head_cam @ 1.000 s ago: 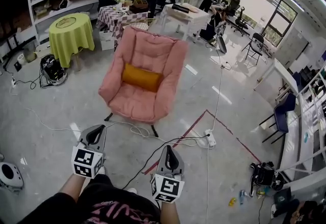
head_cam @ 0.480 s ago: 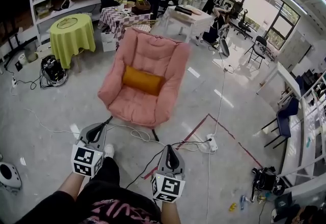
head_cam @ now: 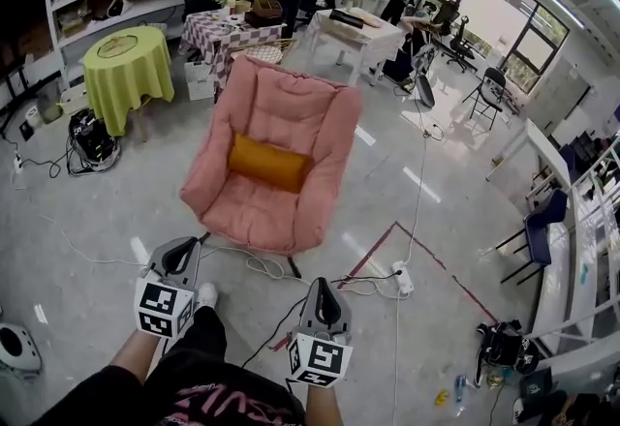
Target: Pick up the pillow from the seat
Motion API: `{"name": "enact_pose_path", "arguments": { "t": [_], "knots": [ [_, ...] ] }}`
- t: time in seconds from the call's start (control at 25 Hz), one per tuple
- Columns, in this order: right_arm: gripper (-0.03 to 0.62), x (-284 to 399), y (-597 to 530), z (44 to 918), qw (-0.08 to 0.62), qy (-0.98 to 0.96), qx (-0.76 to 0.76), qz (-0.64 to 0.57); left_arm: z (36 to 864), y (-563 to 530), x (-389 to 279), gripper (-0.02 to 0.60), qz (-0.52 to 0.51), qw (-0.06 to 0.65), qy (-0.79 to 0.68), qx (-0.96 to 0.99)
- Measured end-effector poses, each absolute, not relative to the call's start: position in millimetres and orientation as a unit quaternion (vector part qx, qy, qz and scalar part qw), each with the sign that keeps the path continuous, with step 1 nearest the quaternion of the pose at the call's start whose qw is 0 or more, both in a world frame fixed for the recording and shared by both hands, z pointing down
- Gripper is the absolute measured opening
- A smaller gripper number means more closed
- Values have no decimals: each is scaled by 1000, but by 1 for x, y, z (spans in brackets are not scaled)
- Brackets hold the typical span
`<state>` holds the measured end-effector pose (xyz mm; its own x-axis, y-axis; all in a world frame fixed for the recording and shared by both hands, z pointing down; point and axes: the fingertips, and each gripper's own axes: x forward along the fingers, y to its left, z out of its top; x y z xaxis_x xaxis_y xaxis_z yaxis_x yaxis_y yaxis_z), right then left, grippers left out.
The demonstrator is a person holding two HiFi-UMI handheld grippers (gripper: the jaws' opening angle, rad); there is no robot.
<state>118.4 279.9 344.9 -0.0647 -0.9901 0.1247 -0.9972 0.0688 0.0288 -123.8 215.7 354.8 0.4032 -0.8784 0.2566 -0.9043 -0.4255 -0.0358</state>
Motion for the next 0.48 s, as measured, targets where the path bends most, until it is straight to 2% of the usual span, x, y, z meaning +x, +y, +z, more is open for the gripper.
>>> {"name": "enact_pose_path", "arguments": {
  "t": [0.48],
  "knots": [
    [20,102,210,361,72,-728,681,46,382,148,-138,8,130,86,-530,834]
  ]
}}
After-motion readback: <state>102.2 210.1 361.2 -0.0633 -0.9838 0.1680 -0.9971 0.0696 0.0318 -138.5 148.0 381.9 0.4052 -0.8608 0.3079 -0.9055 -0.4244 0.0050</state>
